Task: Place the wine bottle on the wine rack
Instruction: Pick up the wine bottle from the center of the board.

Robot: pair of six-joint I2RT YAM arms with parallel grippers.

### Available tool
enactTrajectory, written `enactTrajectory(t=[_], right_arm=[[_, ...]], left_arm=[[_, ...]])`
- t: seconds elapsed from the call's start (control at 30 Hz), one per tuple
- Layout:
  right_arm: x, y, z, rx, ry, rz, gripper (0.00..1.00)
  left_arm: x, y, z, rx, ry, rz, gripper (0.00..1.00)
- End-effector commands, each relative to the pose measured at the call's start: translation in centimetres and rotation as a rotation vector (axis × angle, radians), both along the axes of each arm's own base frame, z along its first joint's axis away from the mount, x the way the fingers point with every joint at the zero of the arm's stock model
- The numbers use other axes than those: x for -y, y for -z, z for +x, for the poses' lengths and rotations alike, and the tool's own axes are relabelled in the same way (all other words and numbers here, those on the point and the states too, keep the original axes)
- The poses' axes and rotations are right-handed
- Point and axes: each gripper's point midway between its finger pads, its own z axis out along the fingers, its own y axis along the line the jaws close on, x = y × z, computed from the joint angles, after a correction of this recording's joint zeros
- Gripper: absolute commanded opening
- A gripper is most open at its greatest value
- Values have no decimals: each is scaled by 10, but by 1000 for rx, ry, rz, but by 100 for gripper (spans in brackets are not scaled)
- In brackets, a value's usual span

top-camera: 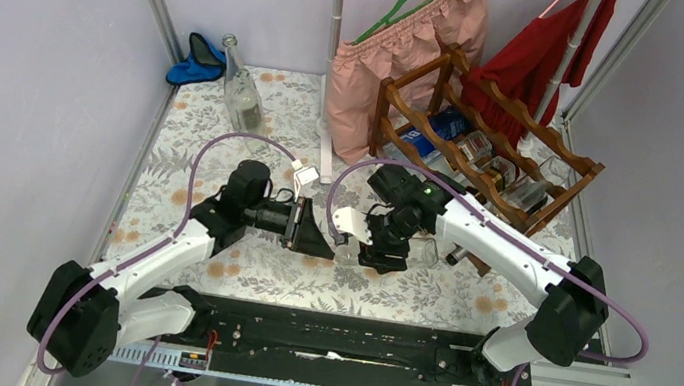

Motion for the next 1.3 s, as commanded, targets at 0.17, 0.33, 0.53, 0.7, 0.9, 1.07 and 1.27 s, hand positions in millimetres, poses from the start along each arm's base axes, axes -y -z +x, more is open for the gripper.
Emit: enactTrajectory(t=[0.17, 0.33, 0.53, 0.7, 0.9, 1.07, 1.27], right_arm=[[-14, -16, 7, 39, 8, 70, 0], [-14, -16, 6, 38, 8, 70, 0], [-14, -16, 6, 35, 7, 71, 0], [-14, -16, 6, 32, 10, 70, 0], [-14, -16, 5, 32, 10, 71, 1], [-15, -17, 3, 20, 22, 80, 29], [-19, -33, 0, 14, 44, 123, 97]], left_arm=[[-1, 8, -7, -12, 48, 18, 33], [-1, 10, -8, -17, 50, 20, 44], [-2, 10, -9, -18, 52, 18, 45], [-2, 10, -10, -20, 56, 17, 45], [-3, 8, -8, -14, 46, 7, 3], [-4, 1, -8, 4, 46, -34, 0], [-8, 1, -10, -12, 41, -75, 0]])
